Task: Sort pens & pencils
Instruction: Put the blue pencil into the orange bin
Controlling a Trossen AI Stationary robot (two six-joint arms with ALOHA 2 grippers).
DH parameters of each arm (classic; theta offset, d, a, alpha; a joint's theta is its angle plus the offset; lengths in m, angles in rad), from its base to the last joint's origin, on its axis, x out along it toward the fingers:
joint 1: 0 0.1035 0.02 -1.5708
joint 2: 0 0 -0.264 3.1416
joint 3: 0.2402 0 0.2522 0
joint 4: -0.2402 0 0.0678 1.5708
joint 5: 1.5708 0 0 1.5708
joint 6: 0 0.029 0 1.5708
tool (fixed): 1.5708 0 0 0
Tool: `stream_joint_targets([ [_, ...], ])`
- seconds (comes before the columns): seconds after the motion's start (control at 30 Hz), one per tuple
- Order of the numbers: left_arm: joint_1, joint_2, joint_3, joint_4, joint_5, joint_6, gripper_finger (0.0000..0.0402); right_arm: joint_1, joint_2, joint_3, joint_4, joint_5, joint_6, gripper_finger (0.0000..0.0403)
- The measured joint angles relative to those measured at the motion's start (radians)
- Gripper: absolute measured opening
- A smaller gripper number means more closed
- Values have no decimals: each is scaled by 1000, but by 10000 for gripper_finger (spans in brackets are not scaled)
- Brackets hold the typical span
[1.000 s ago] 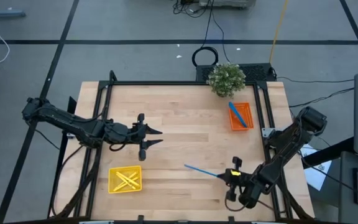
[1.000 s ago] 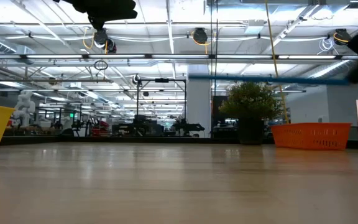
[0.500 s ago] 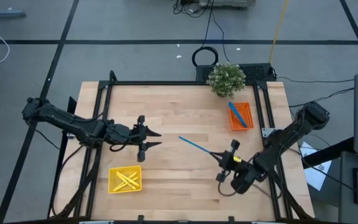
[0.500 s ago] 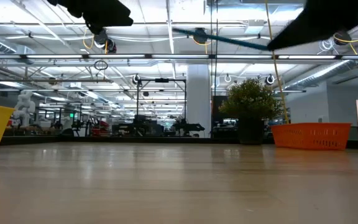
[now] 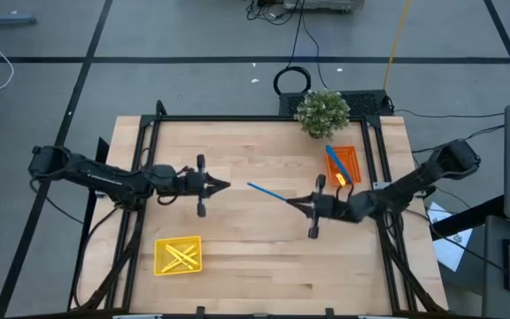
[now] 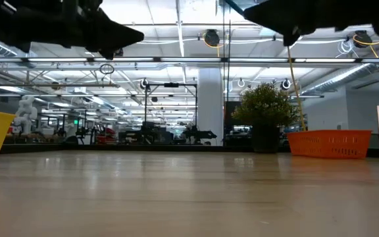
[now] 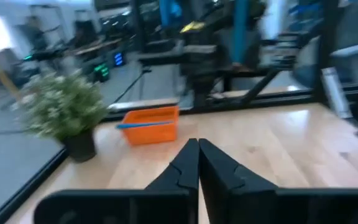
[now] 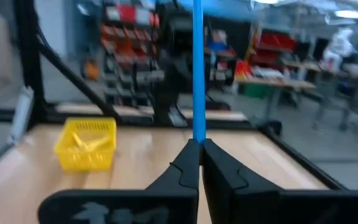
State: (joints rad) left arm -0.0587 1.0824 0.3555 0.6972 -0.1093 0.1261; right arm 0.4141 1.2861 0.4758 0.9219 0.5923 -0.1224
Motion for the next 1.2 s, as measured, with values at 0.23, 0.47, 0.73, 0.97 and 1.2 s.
stream_joint_targets([
  [0.23, 24, 0, -52, 83, 109, 8, 3, -109, 1, -116, 158, -204, 39, 0],
  [0.47, 24, 0, -52, 91, 109, 3, 2, -113, 1, -129, 166, -205, 54, 0],
  [0.73, 24, 0, -52, 84, 108, 3, 1, -112, -30, -126, 110, -84, 145, 0],
  [0.97, 24, 0, -52, 76, 75, 3, 2, -111, -223, -48, -434, 197, 272, 0],
  [1.2, 24, 0, -52, 76, 74, 4, 1, -139, -367, 25, -1043, 326, 579, 0],
])
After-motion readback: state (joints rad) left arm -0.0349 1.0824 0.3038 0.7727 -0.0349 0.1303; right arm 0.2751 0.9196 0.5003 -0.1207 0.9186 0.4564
